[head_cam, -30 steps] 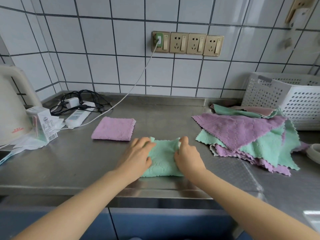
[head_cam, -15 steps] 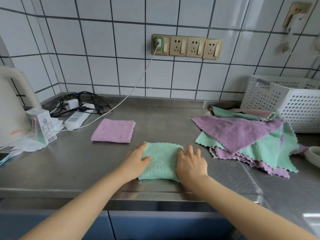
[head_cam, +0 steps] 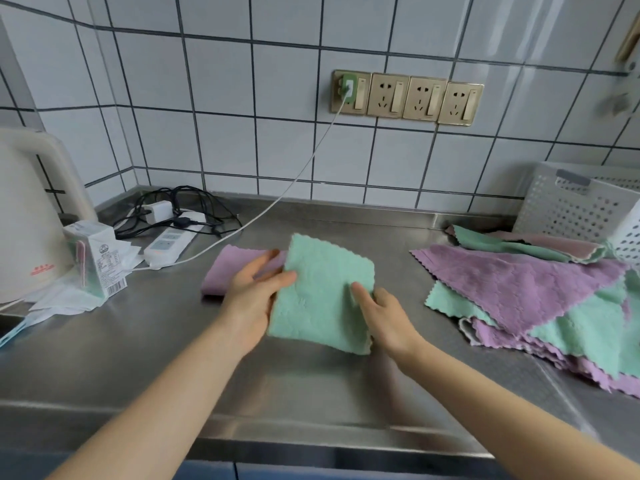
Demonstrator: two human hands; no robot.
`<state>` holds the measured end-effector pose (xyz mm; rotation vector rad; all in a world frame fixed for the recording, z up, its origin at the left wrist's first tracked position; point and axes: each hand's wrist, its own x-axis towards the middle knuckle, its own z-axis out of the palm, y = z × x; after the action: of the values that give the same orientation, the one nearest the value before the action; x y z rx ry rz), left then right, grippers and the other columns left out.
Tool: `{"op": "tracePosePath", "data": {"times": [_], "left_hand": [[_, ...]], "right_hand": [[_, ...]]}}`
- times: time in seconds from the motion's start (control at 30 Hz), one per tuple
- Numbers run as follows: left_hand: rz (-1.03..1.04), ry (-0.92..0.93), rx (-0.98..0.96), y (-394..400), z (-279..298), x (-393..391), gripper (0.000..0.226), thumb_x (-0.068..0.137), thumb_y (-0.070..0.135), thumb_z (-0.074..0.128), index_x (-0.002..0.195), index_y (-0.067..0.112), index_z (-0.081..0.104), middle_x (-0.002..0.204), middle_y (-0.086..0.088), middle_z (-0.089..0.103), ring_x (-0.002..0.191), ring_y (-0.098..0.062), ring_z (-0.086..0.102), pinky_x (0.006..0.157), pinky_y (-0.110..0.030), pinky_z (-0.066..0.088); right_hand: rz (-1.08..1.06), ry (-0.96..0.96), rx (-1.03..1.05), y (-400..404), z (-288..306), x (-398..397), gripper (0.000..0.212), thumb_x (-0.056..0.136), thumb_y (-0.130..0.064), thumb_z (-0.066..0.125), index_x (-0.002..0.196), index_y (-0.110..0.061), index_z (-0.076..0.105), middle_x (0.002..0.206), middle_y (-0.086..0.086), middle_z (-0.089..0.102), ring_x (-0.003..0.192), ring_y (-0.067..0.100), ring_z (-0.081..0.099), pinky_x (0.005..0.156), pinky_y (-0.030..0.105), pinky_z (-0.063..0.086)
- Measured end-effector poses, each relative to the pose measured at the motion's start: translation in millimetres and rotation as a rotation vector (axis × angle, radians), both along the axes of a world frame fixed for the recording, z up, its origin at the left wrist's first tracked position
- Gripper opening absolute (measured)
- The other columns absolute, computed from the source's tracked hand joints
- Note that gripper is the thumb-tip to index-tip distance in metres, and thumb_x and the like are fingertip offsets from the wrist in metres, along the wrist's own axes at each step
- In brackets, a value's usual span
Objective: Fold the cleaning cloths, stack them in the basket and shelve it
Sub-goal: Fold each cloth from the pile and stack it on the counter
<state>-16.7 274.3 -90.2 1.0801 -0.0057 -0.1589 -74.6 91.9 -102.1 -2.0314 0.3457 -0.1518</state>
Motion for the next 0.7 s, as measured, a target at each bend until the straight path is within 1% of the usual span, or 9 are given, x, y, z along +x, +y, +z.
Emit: {"op": "tracePosePath", "data": {"times": [0.07, 0.17, 0.23, 0.3, 0.37, 0.4, 0.47, 0.6, 0.7], "left_hand": [[0.054, -0.030, 0.057, 19, 11, 28, 0.048, 0.080, -0.009, 0.061, 0.126, 0.003, 0.055, 0.110, -0.007, 0.069, 0.076, -0.016, 0.072, 0.063, -0.031, 0.059], [0.142, -0.062, 0.153, 46, 28, 77, 0.038, 0.083, -0.003, 0.062, 0.121, 0.004, 0.061, 0.105, -0.012, 0.070, 0.074, -0.018, 0.070, 0.069, -0.034, 0.059], [0.204, -0.127, 0.340, 61, 28, 103, 0.036, 0.085, -0.001, 0.062, 0.120, 0.004, 0.061, 0.099, -0.008, 0.069, 0.078, -0.018, 0.066, 0.076, -0.032, 0.056], [0.173, -0.159, 0.610, 73, 14, 117, 0.035, 0.084, -0.002, 0.063, 0.118, 0.002, 0.063, 0.098, -0.009, 0.068, 0.081, -0.019, 0.064, 0.077, -0.030, 0.052], [0.132, -0.123, 0.811, 84, -10, 124, 0.037, 0.078, 0.001, 0.070, 0.115, 0.003, 0.066, 0.099, -0.009, 0.069, 0.090, -0.022, 0.065, 0.088, -0.036, 0.052], [0.141, -0.102, 0.844, 88, -21, 126, 0.040, 0.074, 0.007, 0.075, 0.113, 0.006, 0.068, 0.100, -0.007, 0.070, 0.095, -0.022, 0.066, 0.094, -0.040, 0.051], [0.177, -0.068, 0.791, 96, -35, 132, 0.049, 0.065, 0.019, 0.080, 0.112, 0.010, 0.069, 0.105, -0.005, 0.071, 0.098, -0.022, 0.067, 0.097, -0.043, 0.050], [0.204, -0.027, 0.615, 99, -36, 134, 0.038, 0.075, 0.010, 0.076, 0.112, 0.009, 0.067, 0.107, -0.010, 0.069, 0.099, -0.024, 0.066, 0.097, -0.042, 0.049], [0.194, -0.046, 0.613, 98, -34, 127, 0.030, 0.077, 0.008, 0.074, 0.107, 0.012, 0.069, 0.100, -0.008, 0.070, 0.097, -0.023, 0.066, 0.095, -0.040, 0.050]], "right_hand": [[0.038, -0.046, 0.194, 21, 12, 26, 0.032, 0.092, -0.042, 0.051, 0.099, -0.012, 0.055, 0.093, -0.001, 0.060, 0.082, 0.016, 0.056, 0.067, 0.030, 0.046], [0.009, -0.079, 0.224, 57, 23, 83, 0.035, 0.091, -0.033, 0.052, 0.113, -0.006, 0.055, 0.110, 0.008, 0.064, 0.095, 0.022, 0.061, 0.081, 0.037, 0.051], [-0.010, -0.037, 0.198, 78, 20, 118, 0.036, 0.089, -0.026, 0.052, 0.115, -0.001, 0.056, 0.112, 0.015, 0.063, 0.096, 0.028, 0.061, 0.081, 0.038, 0.051], [-0.012, 0.067, 0.167, 92, 10, 138, 0.036, 0.087, -0.020, 0.054, 0.116, 0.002, 0.057, 0.114, 0.018, 0.063, 0.105, 0.035, 0.061, 0.089, 0.041, 0.051], [-0.029, 0.151, 0.105, 99, -1, 140, 0.035, 0.086, -0.018, 0.056, 0.117, -0.001, 0.057, 0.116, 0.015, 0.062, 0.111, 0.035, 0.059, 0.090, 0.035, 0.050], [-0.042, 0.157, 0.077, 98, -4, 139, 0.033, 0.087, -0.018, 0.056, 0.116, -0.002, 0.057, 0.116, 0.015, 0.062, 0.110, 0.034, 0.059, 0.088, 0.033, 0.050], [-0.047, 0.126, 0.068, 97, -8, 142, 0.031, 0.088, -0.019, 0.055, 0.113, -0.003, 0.058, 0.114, 0.015, 0.063, 0.107, 0.033, 0.060, 0.082, 0.031, 0.049], [-0.019, 0.078, 0.033, 97, -10, 144, 0.024, 0.088, -0.021, 0.055, 0.103, -0.003, 0.060, 0.096, 0.012, 0.061, 0.094, 0.030, 0.060, 0.076, 0.031, 0.047], [-0.006, 0.062, 0.013, 97, -13, 142, 0.011, 0.088, -0.019, 0.053, 0.085, -0.008, 0.053, 0.084, 0.007, 0.056, 0.082, 0.026, 0.054, 0.067, 0.028, 0.041]]}}
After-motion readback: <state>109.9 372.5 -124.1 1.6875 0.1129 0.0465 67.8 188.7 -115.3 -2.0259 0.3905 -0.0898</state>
